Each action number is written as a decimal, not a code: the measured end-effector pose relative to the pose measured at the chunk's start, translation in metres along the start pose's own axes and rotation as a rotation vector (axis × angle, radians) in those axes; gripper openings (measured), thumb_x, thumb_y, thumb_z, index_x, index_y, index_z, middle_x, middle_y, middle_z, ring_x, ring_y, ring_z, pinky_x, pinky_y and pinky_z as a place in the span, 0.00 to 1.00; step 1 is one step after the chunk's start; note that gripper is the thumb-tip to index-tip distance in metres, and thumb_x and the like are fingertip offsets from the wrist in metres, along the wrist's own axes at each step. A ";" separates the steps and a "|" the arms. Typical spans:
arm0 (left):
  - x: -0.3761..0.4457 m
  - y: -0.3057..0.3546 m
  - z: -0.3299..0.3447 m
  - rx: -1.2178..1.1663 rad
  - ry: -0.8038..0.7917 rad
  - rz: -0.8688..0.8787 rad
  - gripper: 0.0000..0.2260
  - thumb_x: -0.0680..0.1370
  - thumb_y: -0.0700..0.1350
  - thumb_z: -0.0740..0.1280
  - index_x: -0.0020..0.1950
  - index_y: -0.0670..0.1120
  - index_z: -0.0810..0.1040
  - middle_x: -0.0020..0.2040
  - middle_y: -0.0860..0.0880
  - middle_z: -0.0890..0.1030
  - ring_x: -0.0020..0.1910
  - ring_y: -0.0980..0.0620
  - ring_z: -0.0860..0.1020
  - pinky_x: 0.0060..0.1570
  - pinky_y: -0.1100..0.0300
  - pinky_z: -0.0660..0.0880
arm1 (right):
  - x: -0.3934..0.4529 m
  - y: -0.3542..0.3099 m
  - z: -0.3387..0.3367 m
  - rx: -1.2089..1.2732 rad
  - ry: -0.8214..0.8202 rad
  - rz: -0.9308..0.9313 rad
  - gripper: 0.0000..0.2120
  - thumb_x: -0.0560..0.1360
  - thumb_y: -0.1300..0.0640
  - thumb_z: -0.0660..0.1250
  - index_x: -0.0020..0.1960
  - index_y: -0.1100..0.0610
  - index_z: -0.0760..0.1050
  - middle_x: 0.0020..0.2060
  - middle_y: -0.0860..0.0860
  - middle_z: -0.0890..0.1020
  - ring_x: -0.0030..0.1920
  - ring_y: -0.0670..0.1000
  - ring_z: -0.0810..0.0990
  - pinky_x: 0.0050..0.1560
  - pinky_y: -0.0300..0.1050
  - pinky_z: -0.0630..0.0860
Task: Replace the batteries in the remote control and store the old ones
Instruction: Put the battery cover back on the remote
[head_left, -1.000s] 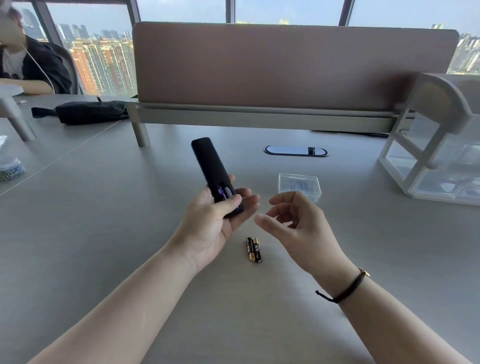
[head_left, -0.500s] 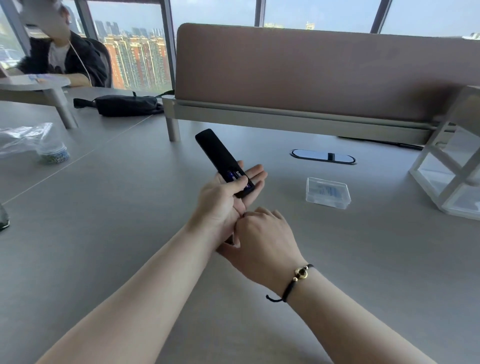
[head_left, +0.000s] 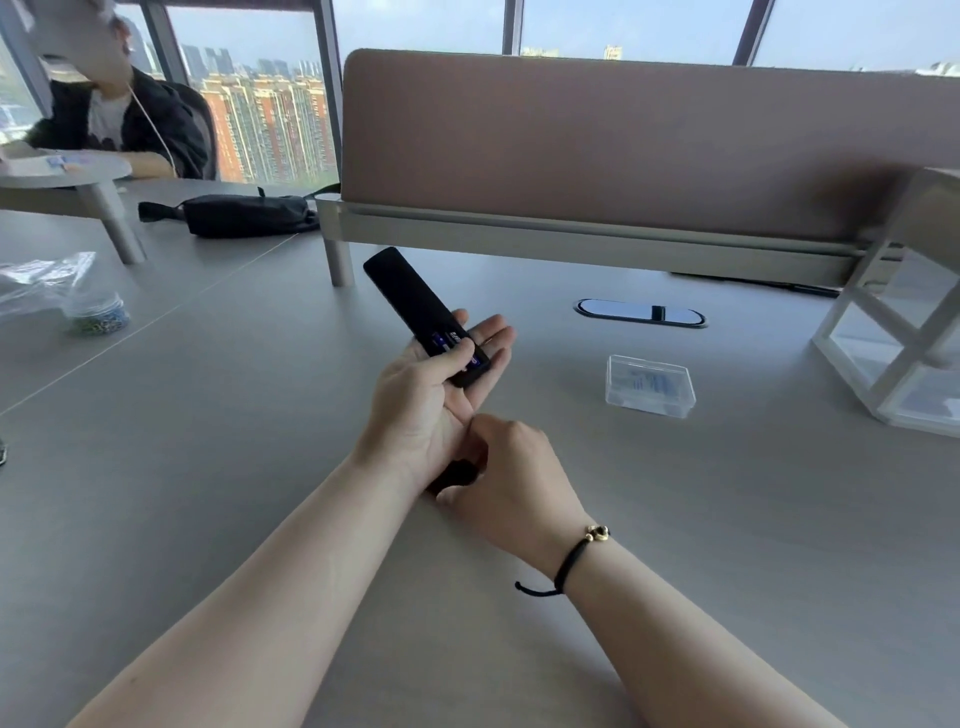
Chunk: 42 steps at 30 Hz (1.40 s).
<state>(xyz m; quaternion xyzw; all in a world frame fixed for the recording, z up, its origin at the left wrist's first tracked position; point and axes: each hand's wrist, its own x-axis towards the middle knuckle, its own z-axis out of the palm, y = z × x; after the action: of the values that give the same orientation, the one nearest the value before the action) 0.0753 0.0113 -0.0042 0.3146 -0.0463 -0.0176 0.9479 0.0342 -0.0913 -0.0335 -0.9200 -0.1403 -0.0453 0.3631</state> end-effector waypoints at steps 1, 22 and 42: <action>0.000 0.001 0.000 0.007 0.008 0.006 0.12 0.81 0.31 0.56 0.62 0.39 0.71 0.54 0.35 0.83 0.56 0.39 0.83 0.56 0.50 0.80 | -0.001 0.000 -0.003 0.029 -0.002 0.011 0.10 0.63 0.61 0.73 0.38 0.52 0.73 0.30 0.43 0.76 0.33 0.47 0.75 0.31 0.38 0.69; -0.019 -0.046 0.008 0.452 -0.069 -0.222 0.12 0.82 0.35 0.57 0.64 0.41 0.71 0.59 0.38 0.83 0.58 0.41 0.82 0.55 0.45 0.79 | -0.020 0.076 -0.088 1.058 -0.146 0.253 0.08 0.77 0.70 0.65 0.55 0.68 0.79 0.46 0.62 0.84 0.44 0.55 0.83 0.44 0.46 0.84; -0.021 -0.040 0.010 0.540 -0.065 -0.182 0.15 0.76 0.26 0.54 0.54 0.42 0.70 0.45 0.43 0.83 0.43 0.45 0.85 0.38 0.51 0.81 | -0.022 0.069 -0.079 0.920 -0.074 0.246 0.07 0.75 0.62 0.71 0.49 0.65 0.78 0.34 0.58 0.80 0.23 0.51 0.72 0.23 0.39 0.63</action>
<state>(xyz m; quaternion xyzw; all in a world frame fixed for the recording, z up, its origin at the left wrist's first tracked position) 0.0528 -0.0252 -0.0220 0.5577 -0.0511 -0.0997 0.8224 0.0344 -0.1982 -0.0254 -0.6744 -0.0486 0.0977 0.7302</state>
